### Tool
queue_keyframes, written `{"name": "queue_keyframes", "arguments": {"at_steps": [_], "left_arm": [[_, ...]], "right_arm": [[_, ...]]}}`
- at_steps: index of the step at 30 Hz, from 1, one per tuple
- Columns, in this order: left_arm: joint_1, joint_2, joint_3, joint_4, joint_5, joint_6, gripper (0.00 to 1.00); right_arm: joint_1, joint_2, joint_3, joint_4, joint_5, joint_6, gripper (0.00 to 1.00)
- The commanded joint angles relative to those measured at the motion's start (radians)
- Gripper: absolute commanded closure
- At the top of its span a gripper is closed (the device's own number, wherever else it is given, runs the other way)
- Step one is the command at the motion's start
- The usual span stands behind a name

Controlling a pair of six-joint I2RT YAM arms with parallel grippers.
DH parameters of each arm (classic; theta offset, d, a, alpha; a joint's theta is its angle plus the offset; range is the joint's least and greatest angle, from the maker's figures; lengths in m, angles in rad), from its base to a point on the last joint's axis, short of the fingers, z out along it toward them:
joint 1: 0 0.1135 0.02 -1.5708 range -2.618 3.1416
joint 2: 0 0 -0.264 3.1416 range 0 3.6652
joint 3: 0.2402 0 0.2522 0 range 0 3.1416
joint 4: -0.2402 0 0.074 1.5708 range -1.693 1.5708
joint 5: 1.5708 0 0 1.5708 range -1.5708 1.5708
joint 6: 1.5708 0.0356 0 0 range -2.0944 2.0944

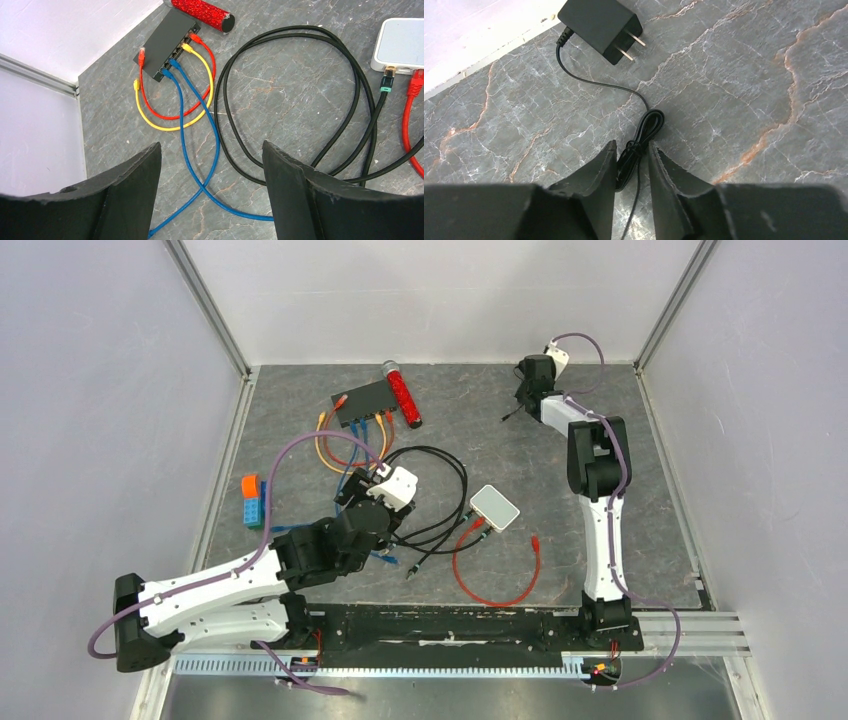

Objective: Insert the plug into the switch port
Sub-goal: Move the power at the center of the board.

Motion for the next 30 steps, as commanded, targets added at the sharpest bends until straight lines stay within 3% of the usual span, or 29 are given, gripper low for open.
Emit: {"name": "queue_keyframes", "arguments": {"at_steps": [1, 6, 11, 18, 22, 27, 30], "left_arm": [[-0.004, -0.024, 0.002, 0.038, 0.001, 0.035, 0.22], [-0.004, -0.043, 0.004, 0.037, 0.007, 0.029, 0.22], [-0.004, -0.063, 0.009, 0.027, 0.013, 0.019, 0.23], [-0.005, -0.102, 0.023, -0.003, 0.025, -0.009, 0.23], [-0.006, -0.135, 0.022, -0.003, 0.057, -0.026, 0.24], [-0.008, -0.165, 0.020, -0.002, 0.089, -0.043, 0.24], [-0.008, -0.177, 0.018, 0.000, 0.092, -0.042, 0.25]], "right_arm": [[0.001, -0.035, -0.009, -0.113, 0.073, -0.066, 0.75], [-0.019, -0.118, -0.110, -0.126, 0.056, -0.072, 0.94], [-0.051, -0.273, -0.323, -0.125, 0.035, -0.080, 1.00], [-0.151, -0.642, -0.817, -0.122, 0.042, -0.020, 0.98], [-0.225, -0.893, -1.125, -0.091, 0.019, 0.146, 0.95], [-0.225, -1.126, -1.378, -0.010, -0.115, 0.413, 0.92], [-0.208, -1.197, -1.414, -0.012, -0.155, 0.486, 0.77]]}}
